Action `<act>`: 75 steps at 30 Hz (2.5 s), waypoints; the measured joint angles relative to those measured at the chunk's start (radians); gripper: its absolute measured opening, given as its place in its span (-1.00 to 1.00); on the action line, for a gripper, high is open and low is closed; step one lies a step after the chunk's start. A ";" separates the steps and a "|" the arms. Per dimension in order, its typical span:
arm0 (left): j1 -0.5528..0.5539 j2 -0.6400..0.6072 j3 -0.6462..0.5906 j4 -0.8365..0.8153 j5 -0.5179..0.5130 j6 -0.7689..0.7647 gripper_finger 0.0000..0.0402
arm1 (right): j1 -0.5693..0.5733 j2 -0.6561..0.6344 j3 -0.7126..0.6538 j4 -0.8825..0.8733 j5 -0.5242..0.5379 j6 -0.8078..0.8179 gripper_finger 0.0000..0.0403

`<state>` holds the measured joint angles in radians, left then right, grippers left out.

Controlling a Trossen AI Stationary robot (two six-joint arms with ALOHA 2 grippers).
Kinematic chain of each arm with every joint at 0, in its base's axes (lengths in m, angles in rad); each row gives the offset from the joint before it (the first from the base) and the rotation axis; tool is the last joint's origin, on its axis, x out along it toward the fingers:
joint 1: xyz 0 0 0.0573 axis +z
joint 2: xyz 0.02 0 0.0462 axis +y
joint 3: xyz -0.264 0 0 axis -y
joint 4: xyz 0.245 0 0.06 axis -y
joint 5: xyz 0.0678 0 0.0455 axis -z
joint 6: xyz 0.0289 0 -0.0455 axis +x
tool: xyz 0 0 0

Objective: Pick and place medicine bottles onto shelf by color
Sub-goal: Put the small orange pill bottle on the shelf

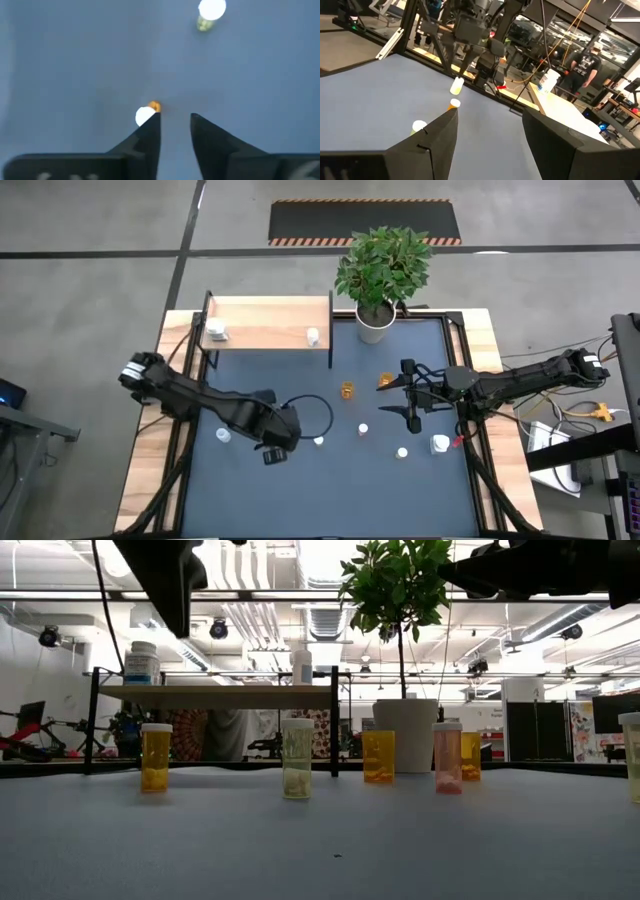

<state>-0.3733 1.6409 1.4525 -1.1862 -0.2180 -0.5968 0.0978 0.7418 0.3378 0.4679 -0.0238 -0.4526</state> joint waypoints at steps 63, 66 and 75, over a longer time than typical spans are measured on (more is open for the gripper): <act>0.039 -0.006 -0.204 0.187 -0.008 0.094 -0.44 | 0.000 0.000 0.000 -0.009 0.000 -0.003 0.07; 0.079 -0.010 -0.105 0.058 -0.009 0.130 -0.44 | 0.000 0.000 0.000 -0.009 0.000 -0.003 0.07; 0.325 -0.084 0.098 -0.120 -0.026 0.313 -0.44 | 0.000 0.000 0.000 -0.010 -0.001 0.000 0.07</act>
<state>-0.0487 1.5569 1.5500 -1.3060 -0.2442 -0.2840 0.0975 0.7418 0.3375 0.4583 -0.0246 -0.4530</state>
